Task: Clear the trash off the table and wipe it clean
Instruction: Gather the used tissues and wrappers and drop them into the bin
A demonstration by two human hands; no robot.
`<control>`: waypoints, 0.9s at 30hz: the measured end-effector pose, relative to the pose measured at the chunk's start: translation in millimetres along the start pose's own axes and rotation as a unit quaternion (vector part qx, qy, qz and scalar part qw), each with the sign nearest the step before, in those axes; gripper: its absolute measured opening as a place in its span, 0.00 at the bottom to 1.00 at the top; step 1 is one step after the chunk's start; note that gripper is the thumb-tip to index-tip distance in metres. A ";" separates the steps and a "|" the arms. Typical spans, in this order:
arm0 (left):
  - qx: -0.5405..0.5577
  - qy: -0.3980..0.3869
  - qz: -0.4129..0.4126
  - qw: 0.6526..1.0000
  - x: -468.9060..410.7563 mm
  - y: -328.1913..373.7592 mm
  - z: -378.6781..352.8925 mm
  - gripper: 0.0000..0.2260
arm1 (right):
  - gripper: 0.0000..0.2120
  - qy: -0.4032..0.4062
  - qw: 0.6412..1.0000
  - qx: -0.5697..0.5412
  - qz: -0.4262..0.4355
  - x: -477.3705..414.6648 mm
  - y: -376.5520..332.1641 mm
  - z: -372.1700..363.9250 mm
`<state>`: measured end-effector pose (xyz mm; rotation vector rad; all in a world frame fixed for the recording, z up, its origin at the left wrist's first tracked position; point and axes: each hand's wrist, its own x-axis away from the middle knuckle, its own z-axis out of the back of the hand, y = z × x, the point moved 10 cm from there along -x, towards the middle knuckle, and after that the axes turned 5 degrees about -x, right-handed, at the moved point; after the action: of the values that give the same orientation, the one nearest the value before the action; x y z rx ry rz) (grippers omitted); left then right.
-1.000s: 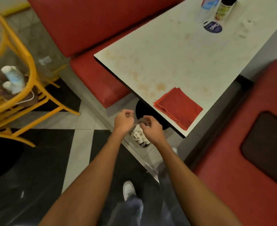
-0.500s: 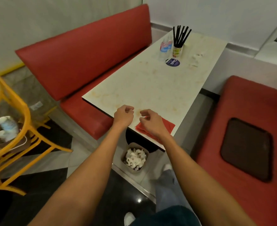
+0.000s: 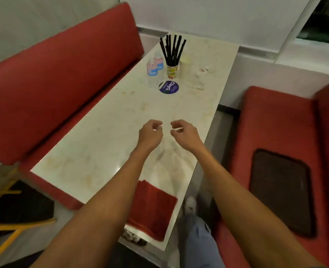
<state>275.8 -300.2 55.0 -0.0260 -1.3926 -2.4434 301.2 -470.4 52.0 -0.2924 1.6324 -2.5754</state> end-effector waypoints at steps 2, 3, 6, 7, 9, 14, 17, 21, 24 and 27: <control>-0.002 -0.006 0.008 1.000 -38.1 17.8 -23.8 0.12 | 0.17 0.006 1.000 -0.003 -0.011 -44.9 10.8 26.4; -0.001 -0.009 0.013 1.000 -56.9 27.3 -34.7 0.13 | 0.17 0.008 1.000 -0.007 -0.018 -66.9 15.5 39.2; 0.000 -0.013 0.030 0.999 -114.2 54.8 -64.4 0.13 | 0.17 0.021 0.999 -0.002 -0.032 -134.0 31.6 77.3; 0.000 -0.013 0.037 0.999 -133.3 63.1 -73.5 0.13 | 0.17 0.027 0.999 0.001 -0.034 -155.2 36.0 89.7; -0.005 -0.011 0.047 0.999 -169.5 78.4 -89.9 0.14 | 0.18 0.038 0.999 0.003 -0.036 -195.5 44.3 114.0; -0.015 -0.012 0.069 0.997 -243.0 100.9 -130.6 0.14 | 0.20 0.066 0.997 0.016 -0.037 -284.1 65.8 167.3; -0.003 -0.017 0.081 0.997 -274.0 106.8 -152.8 0.14 | 0.22 0.090 0.995 0.028 -0.038 -331.3 83.4 192.4; -0.027 -0.047 0.077 0.996 -302.3 114.0 -184.2 0.15 | 0.26 0.103 0.991 0.082 -0.033 -383.5 93.0 215.1; -0.060 -0.062 0.055 0.995 -325.4 121.0 -211.1 0.18 | 0.30 0.094 0.986 0.135 -0.021 -424.1 99.5 224.4; -0.108 -0.060 0.018 0.992 -344.6 128.1 -230.8 0.22 | 0.32 0.062 0.981 0.182 -0.011 -459.9 107.3 222.5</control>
<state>672.2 -460.6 -19.3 -0.2497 -1.1565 -2.5880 792.5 -636.9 -7.0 -0.1239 1.1564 -2.8896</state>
